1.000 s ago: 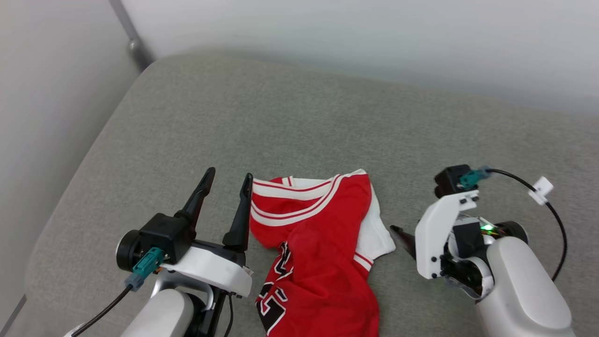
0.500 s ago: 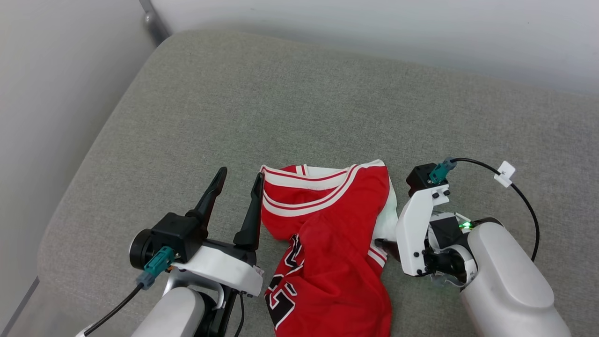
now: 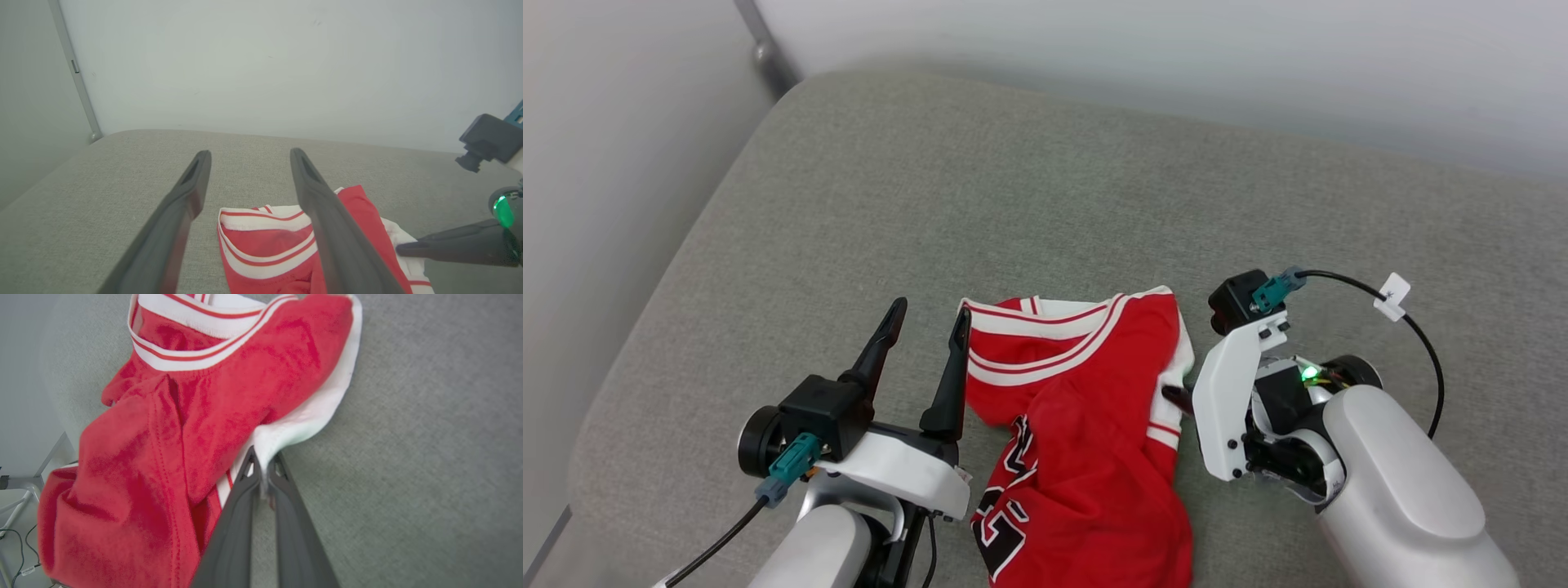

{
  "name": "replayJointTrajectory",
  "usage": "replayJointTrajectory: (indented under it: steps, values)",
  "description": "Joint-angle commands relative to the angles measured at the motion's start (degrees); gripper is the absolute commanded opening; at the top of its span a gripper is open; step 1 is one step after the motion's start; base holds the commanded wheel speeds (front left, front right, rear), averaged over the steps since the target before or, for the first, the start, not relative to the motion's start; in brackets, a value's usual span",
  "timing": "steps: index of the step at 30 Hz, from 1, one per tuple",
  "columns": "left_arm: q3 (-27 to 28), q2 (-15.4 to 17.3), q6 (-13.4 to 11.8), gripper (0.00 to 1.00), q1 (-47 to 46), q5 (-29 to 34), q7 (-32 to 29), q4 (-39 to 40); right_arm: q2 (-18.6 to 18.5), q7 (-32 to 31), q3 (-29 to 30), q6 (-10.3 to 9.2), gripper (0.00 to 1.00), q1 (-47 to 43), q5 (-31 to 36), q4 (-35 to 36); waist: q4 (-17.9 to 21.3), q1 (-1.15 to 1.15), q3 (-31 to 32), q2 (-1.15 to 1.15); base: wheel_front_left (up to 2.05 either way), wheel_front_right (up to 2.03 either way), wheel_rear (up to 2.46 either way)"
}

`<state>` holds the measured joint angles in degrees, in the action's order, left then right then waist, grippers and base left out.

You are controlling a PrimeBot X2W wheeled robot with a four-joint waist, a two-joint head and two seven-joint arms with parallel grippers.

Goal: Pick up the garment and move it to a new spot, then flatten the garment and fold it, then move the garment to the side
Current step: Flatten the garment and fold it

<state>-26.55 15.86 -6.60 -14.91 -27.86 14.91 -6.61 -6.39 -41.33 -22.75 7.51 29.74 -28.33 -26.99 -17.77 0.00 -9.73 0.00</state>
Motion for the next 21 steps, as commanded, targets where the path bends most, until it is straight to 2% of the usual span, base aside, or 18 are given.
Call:
replayJointTrajectory:
  steps: [1, 5, 9, 16, 21]
  values:
    - [0.2, 0.4, -0.1, 1.0, 0.6, 0.2, 0.4, 0.0, -0.7, 1.0, -0.6, -0.04, 0.0, 0.9, -0.7, 1.7, 1.0, 0.0, 0.9, 0.0, 0.0, 0.0, 0.0]
    - [0.5, 0.9, -0.5, 1.0, 1.5, -0.2, 0.3, 0.2, -3.8, 2.8, -0.5, -0.04, 0.0, 0.5, 0.9, 6.6, 3.0, 0.0, 2.2, 0.0, 0.0, 0.0, 0.0]
    - [0.8, 1.5, -0.8, 1.0, 2.4, -0.5, 0.0, 0.5, -6.6, 4.6, 3.3, -0.04, 0.0, -2.0, 3.6, 12.0, 5.5, 0.0, 3.7, 0.0, 0.0, 0.0, 0.0]
    - [1.4, 2.8, -2.0, 1.0, 4.4, -1.0, -1.1, 2.0, -8.9, 4.6, 18.0, -0.04, 0.0, -12.4, 8.9, 21.7, 10.1, 0.0, 5.0, 0.0, 0.0, 0.0, 0.0]
    - [1.8, 3.7, -2.7, 1.0, 5.5, -1.3, -1.9, 3.3, -5.6, 4.0, 30.0, -0.04, 0.0, -23.3, 11.6, 28.1, 12.5, 0.0, 4.6, 0.0, 0.0, 0.0, 0.0]
